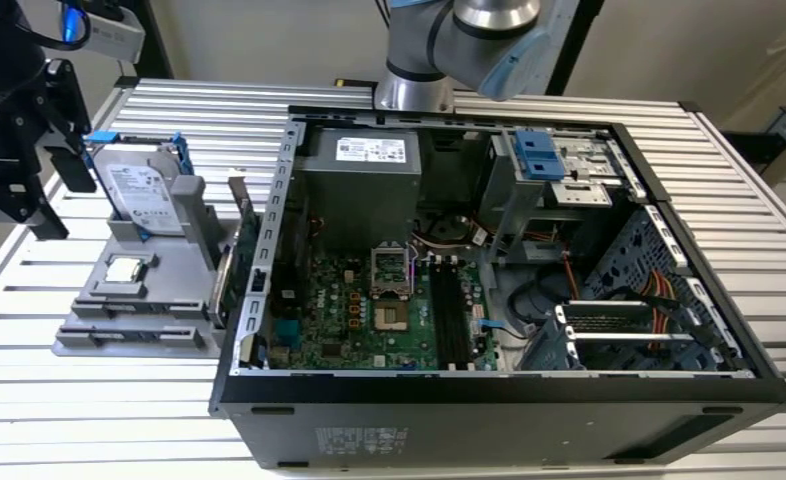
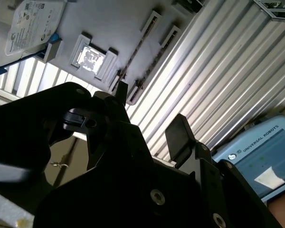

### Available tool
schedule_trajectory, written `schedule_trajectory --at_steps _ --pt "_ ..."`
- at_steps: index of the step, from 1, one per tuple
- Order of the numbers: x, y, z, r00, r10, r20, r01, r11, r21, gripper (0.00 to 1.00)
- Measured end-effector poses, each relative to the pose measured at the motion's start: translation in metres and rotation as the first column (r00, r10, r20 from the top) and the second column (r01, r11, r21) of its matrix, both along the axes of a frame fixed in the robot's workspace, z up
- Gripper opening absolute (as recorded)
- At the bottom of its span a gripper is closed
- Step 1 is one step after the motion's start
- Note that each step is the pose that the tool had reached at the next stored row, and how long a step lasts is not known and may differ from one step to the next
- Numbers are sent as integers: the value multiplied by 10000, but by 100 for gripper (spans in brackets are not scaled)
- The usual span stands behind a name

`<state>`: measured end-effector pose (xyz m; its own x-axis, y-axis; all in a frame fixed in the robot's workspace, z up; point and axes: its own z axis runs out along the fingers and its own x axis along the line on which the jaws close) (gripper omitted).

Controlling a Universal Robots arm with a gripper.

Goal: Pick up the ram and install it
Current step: 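Pick up the ram and move it above insertion slot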

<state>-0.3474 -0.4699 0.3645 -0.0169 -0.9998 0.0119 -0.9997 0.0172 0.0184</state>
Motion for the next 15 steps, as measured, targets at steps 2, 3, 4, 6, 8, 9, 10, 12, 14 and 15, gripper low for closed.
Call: schedule_trajectory --at_steps 2,3,4,6,8,9,10,12,14,15 --pt "0 1 -10 10000 0 -1 0 10000 -1 100" --pt "0 1 -17 10000 -1 -1 1 10000 -1 100" --pt "0 1 -21 10000 0 -1 0 10000 -1 100" --pt "0 2 -29 10000 0 0 0 10000 0 100" --pt "0 2 -36 10000 0 0 0 10000 -1 100" --pt "0 3 -40 10000 0 -1 0 10000 -1 100" --pt "0 3 -45 10000 0 0 0 10000 0 100" --pt "0 4 -57 10000 0 0 0 10000 0 100" --pt "0 4 -66 10000 -1 -1 1 10000 -13 100" --pt "-1 4 -70 10000 -2 0 2 10000 -37 100"
